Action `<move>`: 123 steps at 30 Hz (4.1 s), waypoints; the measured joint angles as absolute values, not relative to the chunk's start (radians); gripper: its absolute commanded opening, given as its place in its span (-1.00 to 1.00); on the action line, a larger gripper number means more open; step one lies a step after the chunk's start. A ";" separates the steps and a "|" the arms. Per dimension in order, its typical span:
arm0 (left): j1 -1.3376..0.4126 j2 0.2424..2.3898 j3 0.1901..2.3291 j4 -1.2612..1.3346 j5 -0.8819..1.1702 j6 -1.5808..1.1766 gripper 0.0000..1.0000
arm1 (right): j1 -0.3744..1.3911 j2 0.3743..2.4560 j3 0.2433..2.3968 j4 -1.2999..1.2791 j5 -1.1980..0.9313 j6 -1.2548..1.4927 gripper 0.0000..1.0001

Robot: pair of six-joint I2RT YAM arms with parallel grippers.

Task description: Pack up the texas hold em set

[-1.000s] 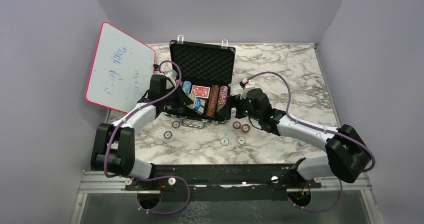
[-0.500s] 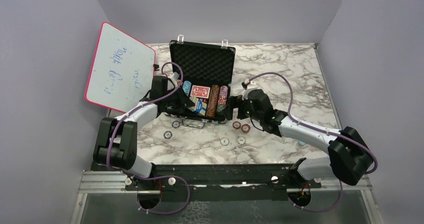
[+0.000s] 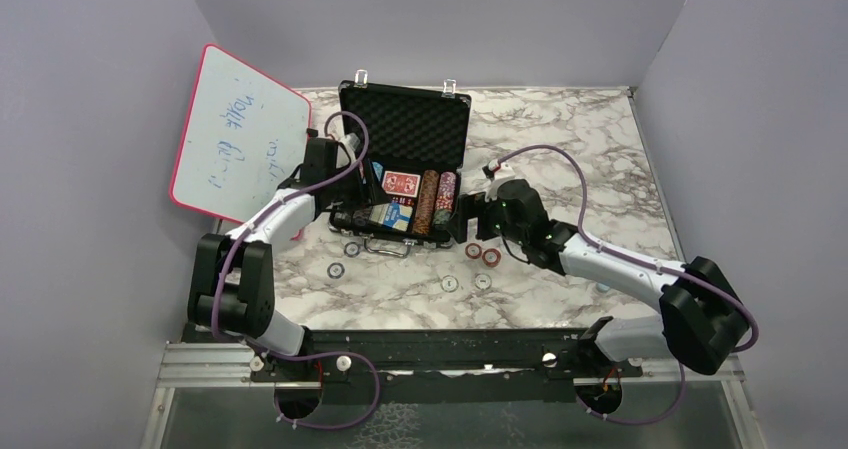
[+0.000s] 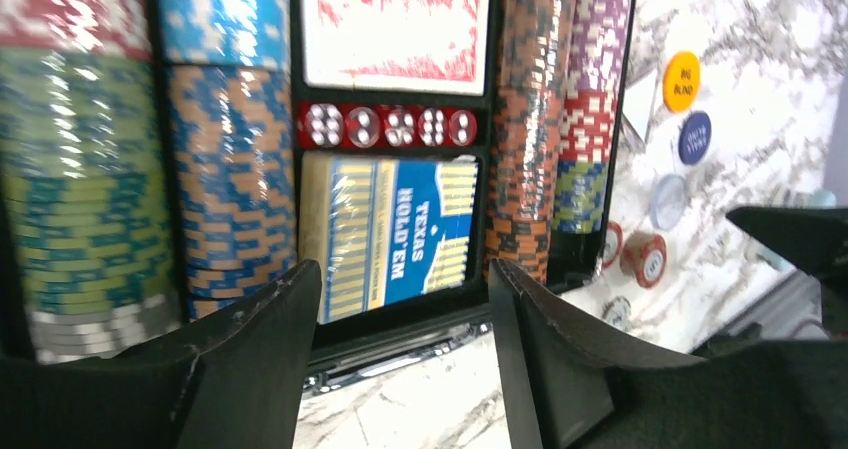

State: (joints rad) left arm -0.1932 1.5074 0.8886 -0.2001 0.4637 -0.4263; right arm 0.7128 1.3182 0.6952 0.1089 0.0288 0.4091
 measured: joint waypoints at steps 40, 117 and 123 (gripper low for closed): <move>-0.282 1.623 0.988 -0.347 0.228 -0.380 -0.34 | 0.713 1.260 0.668 0.058 -0.006 0.349 0.98; -0.687 1.194 0.498 0.349 0.173 -0.683 0.53 | 0.711 1.362 0.950 -0.196 0.017 0.888 -0.18; -0.717 1.132 0.424 0.482 0.095 -0.717 0.69 | 0.711 1.377 0.950 -0.175 -0.022 0.968 -0.18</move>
